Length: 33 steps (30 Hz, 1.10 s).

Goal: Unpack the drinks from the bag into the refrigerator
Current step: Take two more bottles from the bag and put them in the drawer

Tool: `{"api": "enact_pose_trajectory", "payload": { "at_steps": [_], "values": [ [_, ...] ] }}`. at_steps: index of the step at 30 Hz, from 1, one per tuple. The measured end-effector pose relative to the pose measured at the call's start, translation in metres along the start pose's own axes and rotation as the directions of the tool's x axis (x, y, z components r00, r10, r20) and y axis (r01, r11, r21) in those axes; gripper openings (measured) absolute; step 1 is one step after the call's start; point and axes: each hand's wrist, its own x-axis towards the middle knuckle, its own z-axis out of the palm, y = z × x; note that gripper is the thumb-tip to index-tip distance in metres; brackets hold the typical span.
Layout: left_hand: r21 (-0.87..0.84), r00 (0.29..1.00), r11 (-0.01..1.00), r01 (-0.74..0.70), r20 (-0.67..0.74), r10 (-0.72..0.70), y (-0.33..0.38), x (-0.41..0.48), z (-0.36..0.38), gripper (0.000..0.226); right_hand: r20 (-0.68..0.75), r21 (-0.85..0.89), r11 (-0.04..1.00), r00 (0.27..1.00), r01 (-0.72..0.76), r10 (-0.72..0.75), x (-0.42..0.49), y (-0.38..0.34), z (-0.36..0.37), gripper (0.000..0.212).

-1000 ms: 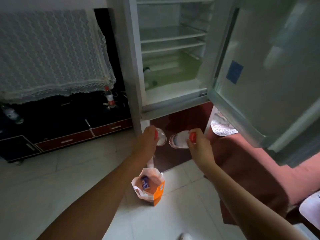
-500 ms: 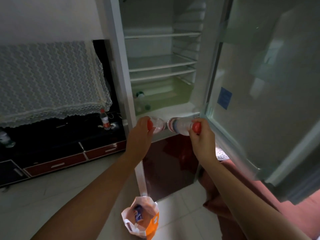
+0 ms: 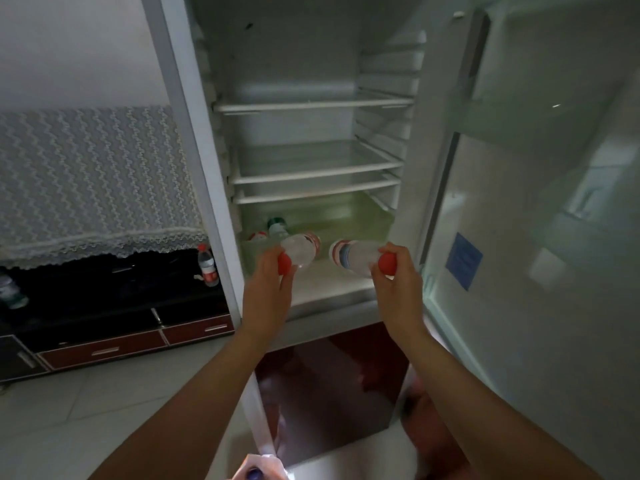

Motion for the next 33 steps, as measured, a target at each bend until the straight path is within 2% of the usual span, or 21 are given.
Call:
{"api": "enact_pose_trajectory", "payload": {
  "at_steps": [5, 13, 21, 27, 33],
  "values": [
    [-0.016, 1.000, 1.000, 0.013, -0.011, -0.013, -0.009, 0.037, 0.020, 0.038, 0.007, 0.014, 1.000, 1.000, -0.001, 0.000, 0.039, 0.014, 0.021, 0.028],
    [-0.011, 1.000, 1.000, 0.019, -0.013, -0.020, -0.026, 0.101, 0.050, 0.033, 0.070, 0.015, 0.999, 0.997, 0.037, -0.038, 0.102, 0.030, 0.061, 0.030],
    [0.081, 0.996, 0.997, 0.013, 0.087, -0.020, -0.062, 0.129, 0.079, 0.042, 0.104, 0.022, 1.000, 0.995, -0.002, -0.001, 0.138, 0.063, 0.089, 0.032],
    [0.119, 0.992, 0.993, 0.021, 0.120, -0.036, -0.073, 0.142, 0.104, 0.045, 0.176, -0.092, 0.996, 0.984, 0.008, 0.008, 0.155, 0.088, 0.102, 0.043],
    [0.109, 0.986, 0.993, 0.039, 0.155, -0.056, -0.079, 0.157, 0.129, 0.046, 0.206, -0.152, 0.988, 0.979, 0.023, 0.009, 0.168, 0.101, 0.106, 0.035]
  ]
}}
